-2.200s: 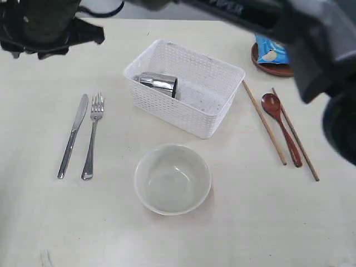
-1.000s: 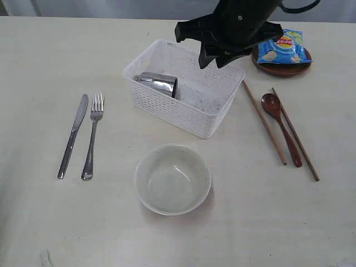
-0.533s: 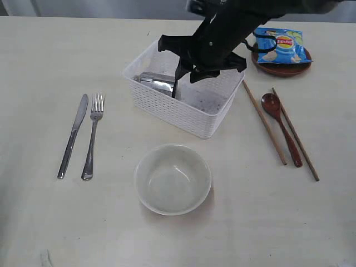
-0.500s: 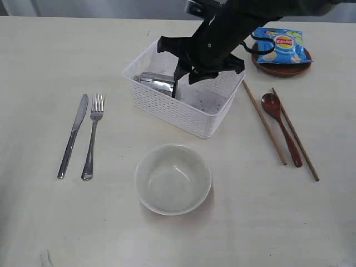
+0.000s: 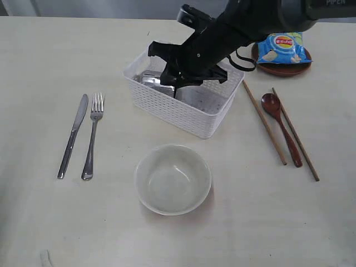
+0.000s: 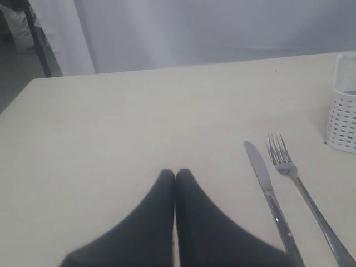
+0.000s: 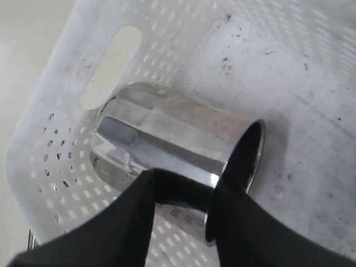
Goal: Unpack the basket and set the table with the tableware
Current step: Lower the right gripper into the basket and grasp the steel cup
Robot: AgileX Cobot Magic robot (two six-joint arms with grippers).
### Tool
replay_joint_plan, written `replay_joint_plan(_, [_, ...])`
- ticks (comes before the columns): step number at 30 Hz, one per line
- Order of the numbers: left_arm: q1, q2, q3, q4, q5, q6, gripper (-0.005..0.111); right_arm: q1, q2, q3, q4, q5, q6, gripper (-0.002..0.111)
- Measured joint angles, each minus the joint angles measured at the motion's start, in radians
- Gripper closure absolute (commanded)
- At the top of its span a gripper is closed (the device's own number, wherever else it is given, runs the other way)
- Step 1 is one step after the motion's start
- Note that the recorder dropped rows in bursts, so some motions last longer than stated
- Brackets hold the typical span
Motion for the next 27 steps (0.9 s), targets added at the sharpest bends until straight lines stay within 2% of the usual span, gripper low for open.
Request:
replay_joint_plan(3, [0.000, 0.000, 0.000, 0.000, 0.000, 0.000, 0.107, -0.001, 0.001, 0.000, 0.022, -0.010, -0.029, 0.106])
replay_joint_plan(4, [0.000, 0.000, 0.000, 0.000, 0.000, 0.000, 0.107, -0.001, 0.001, -0.002, 0.029, -0.012, -0.040, 0.108])
replay_joint_plan(14, [0.000, 0.000, 0.000, 0.000, 0.000, 0.000, 0.107, -0.001, -0.034, -0.004, 0.026, -0.042, -0.128, 0.109])
replay_joint_plan(19, [0.000, 0.000, 0.000, 0.000, 0.000, 0.000, 0.107, -0.040, -0.064, -0.004, 0.031, -0.022, -0.123, 0.108])
replay_joint_plan(20, [0.000, 0.000, 0.000, 0.000, 0.000, 0.000, 0.107, -0.068, -0.064, -0.004, 0.060, 0.011, -0.130, 0.104])
replay_joint_plan(23, [0.000, 0.000, 0.000, 0.000, 0.000, 0.000, 0.107, -0.139, -0.064, -0.004, 0.222, 0.125, -0.254, 0.074])
replay_joint_plan(24, [0.000, 0.000, 0.000, 0.000, 0.000, 0.000, 0.107, -0.149, -0.064, -0.004, 0.268, 0.149, -0.281, 0.069])
replay_joint_plan(26, [0.000, 0.000, 0.000, 0.000, 0.000, 0.000, 0.107, -0.144, -0.064, -0.004, 0.303, 0.173, -0.305, 0.074])
replay_joint_plan(27, [0.000, 0.000, 0.000, 0.000, 0.000, 0.000, 0.107, -0.140, -0.064, -0.004, 0.308, 0.174, -0.312, 0.081])
